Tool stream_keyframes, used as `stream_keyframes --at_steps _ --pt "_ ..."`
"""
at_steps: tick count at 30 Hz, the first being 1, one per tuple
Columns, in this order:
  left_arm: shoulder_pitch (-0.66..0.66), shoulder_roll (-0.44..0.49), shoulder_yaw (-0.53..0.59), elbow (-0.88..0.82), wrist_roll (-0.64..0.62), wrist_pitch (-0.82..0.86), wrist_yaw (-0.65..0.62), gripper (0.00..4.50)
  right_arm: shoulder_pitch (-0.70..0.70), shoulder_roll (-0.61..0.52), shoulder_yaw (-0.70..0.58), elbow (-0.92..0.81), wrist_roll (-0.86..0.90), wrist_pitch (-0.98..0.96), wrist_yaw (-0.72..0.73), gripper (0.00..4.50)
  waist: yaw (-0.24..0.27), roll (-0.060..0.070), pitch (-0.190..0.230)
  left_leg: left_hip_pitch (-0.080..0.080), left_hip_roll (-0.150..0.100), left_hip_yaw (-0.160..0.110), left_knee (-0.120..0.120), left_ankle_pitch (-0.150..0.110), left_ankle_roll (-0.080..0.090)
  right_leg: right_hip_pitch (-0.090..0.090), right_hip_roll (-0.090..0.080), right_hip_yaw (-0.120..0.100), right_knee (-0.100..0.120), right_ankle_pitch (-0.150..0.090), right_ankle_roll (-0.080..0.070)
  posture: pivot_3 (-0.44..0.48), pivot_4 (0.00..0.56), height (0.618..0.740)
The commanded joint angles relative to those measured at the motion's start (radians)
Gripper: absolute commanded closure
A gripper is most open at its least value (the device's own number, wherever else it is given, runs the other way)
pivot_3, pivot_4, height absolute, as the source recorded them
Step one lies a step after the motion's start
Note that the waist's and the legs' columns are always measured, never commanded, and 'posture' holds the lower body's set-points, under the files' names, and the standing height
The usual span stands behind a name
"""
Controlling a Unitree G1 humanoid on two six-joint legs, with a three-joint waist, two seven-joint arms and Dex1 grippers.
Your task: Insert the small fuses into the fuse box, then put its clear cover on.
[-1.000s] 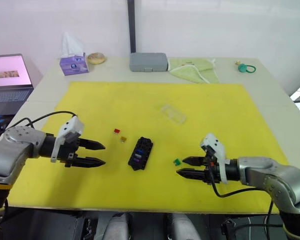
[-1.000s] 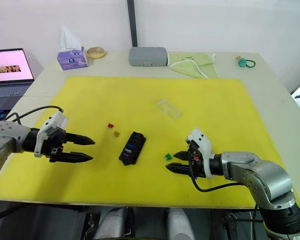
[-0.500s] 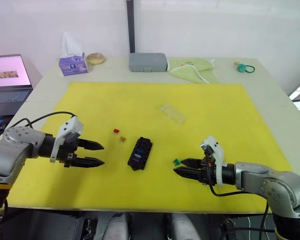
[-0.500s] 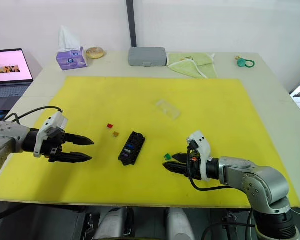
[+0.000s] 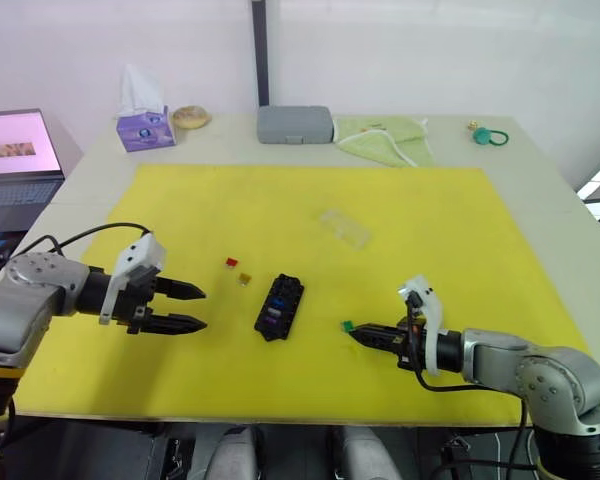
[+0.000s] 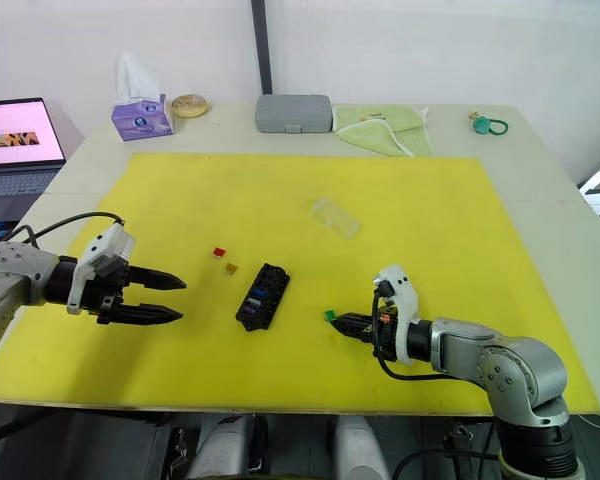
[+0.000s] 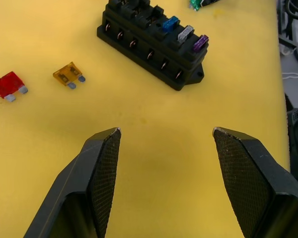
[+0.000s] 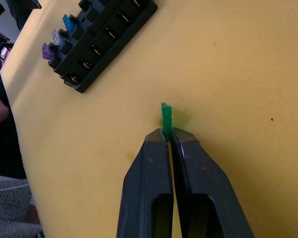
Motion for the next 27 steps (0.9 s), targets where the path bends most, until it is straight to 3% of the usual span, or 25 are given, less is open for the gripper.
stream_keyframes --at_steps 1,8,13,17,20,27 --pt "-0.007 0.006 0.008 -0.004 0.0 -0.016 -0.006 1.38 0.01 0.014 0.004 0.0 0.025 -0.001 -0.011 4.47 0.0 0.0 0.0 0.0 0.0 0.0 0.0 0.0 0.0 0.0 0.0 0.0 0.0 0.0 0.0 0.0 0.15 0.737" --pt "-0.014 0.007 0.006 0.008 0.005 -0.02 -0.009 1.38 -0.042 -0.012 -0.045 -0.044 0.092 0.02 -0.022 4.47 -0.001 0.0 0.0 0.0 0.0 0.0 0.0 0.0 0.0 0.0 0.0 0.0 0.0 0.0 0.0 0.0 0.15 0.737" --pt "-0.056 0.0 -0.001 0.027 0.003 -0.016 -0.015 1.38 -0.296 -0.11 -0.033 -0.094 0.149 0.125 -0.069 4.47 -0.003 0.001 0.001 0.0 0.0 0.0 0.0 0.0 0.0 -0.001 0.0 0.001 0.001 0.0 0.0 0.0 0.15 0.737" --pt "-0.095 -0.013 -0.008 0.029 -0.004 -0.008 -0.018 1.38 -0.615 -0.198 0.14 -0.063 0.109 0.237 -0.064 4.47 0.0 0.001 0.0 0.0 0.0 -0.001 0.0 0.0 0.0 -0.001 0.0 0.0 0.001 0.0 0.0 0.0 0.15 0.737" --pt "-0.113 -0.022 -0.023 0.031 0.007 -0.017 -0.025 1.38 -0.862 -0.163 0.278 0.021 0.048 0.246 -0.064 4.47 -0.003 0.002 0.001 -0.001 0.0 0.0 0.0 0.0 0.0 -0.003 0.0 0.001 0.001 0.0 0.0 0.0 0.15 0.737" --pt "-0.127 -0.024 -0.047 0.015 0.026 -0.038 -0.037 1.38 -1.078 -0.116 0.636 0.05 -0.066 0.272 -0.04 4.47 0.001 0.001 0.001 -0.005 0.0 0.0 0.001 0.0 0.0 -0.005 -0.002 0.0 0.0 0.0 0.0 0.0 0.15 0.737"
